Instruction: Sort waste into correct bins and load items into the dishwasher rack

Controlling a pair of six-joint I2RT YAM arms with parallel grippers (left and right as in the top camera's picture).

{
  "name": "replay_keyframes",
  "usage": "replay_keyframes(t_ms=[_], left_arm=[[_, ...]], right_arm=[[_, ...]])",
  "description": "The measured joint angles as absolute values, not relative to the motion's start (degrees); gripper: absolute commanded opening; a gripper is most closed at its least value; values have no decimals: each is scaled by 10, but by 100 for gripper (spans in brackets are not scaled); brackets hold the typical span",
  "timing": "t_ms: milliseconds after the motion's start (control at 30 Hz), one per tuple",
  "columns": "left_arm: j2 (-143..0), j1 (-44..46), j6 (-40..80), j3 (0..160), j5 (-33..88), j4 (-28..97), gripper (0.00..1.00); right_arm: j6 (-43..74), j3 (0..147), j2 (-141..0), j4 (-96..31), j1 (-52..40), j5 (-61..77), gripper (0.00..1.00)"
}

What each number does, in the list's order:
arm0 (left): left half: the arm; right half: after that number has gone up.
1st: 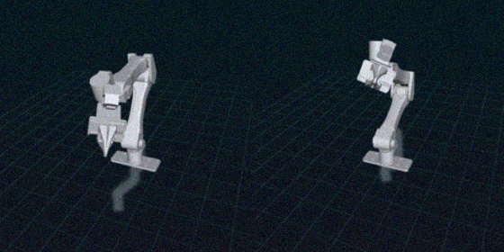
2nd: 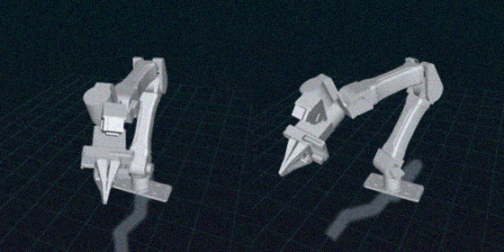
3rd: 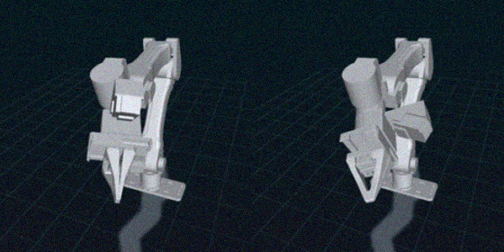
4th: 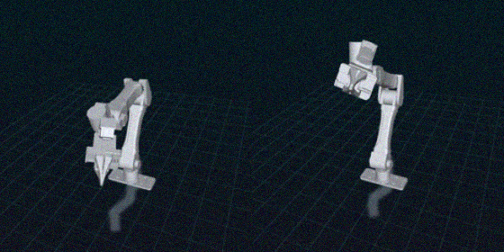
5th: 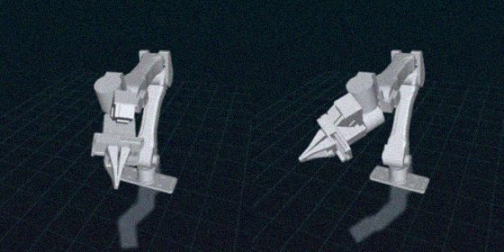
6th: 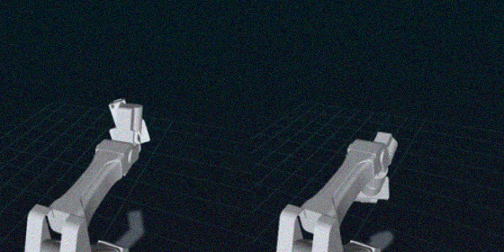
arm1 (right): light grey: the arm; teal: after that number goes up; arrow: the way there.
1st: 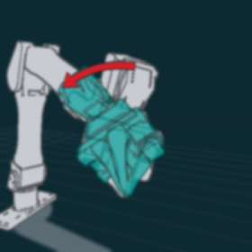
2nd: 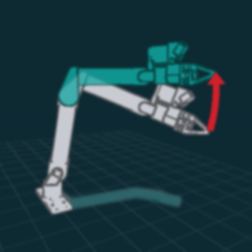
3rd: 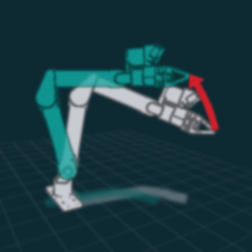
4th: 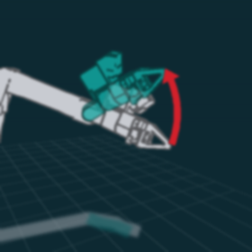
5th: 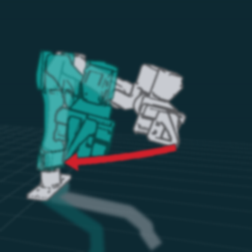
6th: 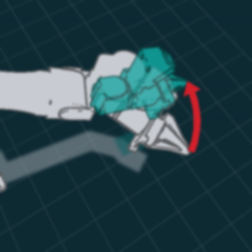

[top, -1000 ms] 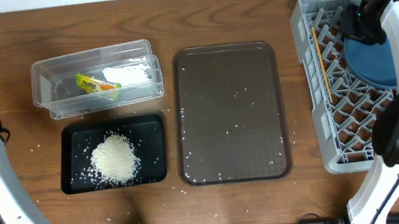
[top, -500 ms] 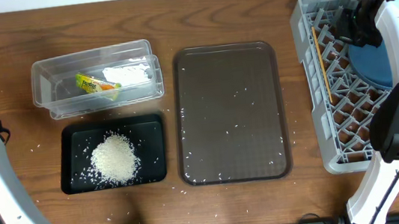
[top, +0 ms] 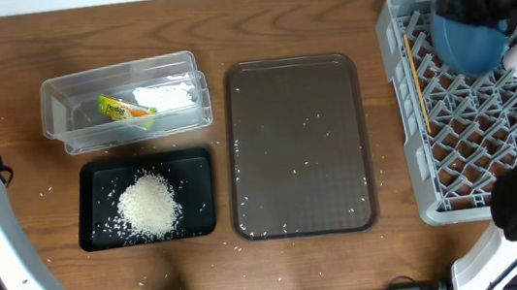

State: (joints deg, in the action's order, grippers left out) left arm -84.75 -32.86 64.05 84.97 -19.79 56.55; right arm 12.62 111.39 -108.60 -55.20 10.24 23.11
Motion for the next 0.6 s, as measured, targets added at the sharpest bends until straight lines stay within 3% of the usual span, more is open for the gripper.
replay_keyframes(t_ms=[600], left_arm=[[-848,-329,641,850,-198,566,95]], right_arm=[[87,1117,-1153,-448,107,529,1]])
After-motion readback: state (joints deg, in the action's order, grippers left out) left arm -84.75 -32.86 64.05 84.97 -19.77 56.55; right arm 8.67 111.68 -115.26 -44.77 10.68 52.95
